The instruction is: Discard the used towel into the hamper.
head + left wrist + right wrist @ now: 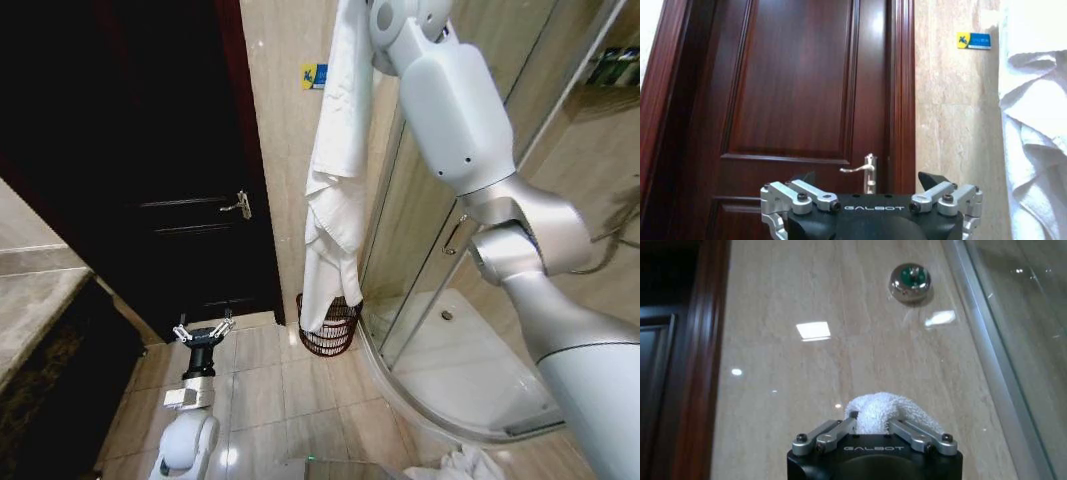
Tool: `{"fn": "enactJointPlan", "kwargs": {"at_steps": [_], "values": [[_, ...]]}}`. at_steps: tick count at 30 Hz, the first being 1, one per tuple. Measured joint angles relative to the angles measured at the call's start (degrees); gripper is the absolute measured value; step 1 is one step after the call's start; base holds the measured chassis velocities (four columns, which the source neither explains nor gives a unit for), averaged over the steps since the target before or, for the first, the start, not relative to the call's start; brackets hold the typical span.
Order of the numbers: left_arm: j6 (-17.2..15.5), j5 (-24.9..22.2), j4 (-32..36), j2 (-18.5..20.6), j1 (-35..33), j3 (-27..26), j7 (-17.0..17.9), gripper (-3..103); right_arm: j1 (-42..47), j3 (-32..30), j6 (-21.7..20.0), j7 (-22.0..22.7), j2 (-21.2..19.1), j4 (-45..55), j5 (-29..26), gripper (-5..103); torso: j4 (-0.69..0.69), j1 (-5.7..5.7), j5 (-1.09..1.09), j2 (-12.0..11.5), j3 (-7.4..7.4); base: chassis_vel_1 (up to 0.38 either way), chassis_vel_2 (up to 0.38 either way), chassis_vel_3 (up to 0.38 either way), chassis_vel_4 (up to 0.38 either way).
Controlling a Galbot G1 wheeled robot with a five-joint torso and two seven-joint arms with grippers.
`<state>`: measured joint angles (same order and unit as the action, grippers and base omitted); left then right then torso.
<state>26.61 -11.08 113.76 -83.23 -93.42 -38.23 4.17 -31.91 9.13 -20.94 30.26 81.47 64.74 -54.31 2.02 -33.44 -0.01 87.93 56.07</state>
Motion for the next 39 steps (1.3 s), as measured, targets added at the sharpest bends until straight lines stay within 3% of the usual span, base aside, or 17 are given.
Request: {"fn": "enactJointPlan", "kwargs": {"at_steps": [14,21,39], "values": [[0.2,0.1,-0.4,0.0,-0.1,0.7,-0.2,100,1.5,0.5,1.2,-2.1,-1.8,-1.5,3.6,3,-0.01,0.02,0.01,0.0,-0.01,-0.038,0.039,0.029,-0.034],[0.4,0.2,0.1,-0.1,-0.8,1.3,0.0,100,8.7,4.3,1.7,-1.8,-6.0,3.1,2.2,3,-0.01,0.01,0.02,0.0,0.00,0.000,0.000,0.000,0.000],[1.8,0.3,-0.1,-0.9,-1.9,0.9,0.4,100,20.9,4.4,3.3,-0.6,-9.2,8.7,3.0,3,-0.01,0.00,0.00,0.0,0.00,0.000,0.000,0.000,0.000]]}}
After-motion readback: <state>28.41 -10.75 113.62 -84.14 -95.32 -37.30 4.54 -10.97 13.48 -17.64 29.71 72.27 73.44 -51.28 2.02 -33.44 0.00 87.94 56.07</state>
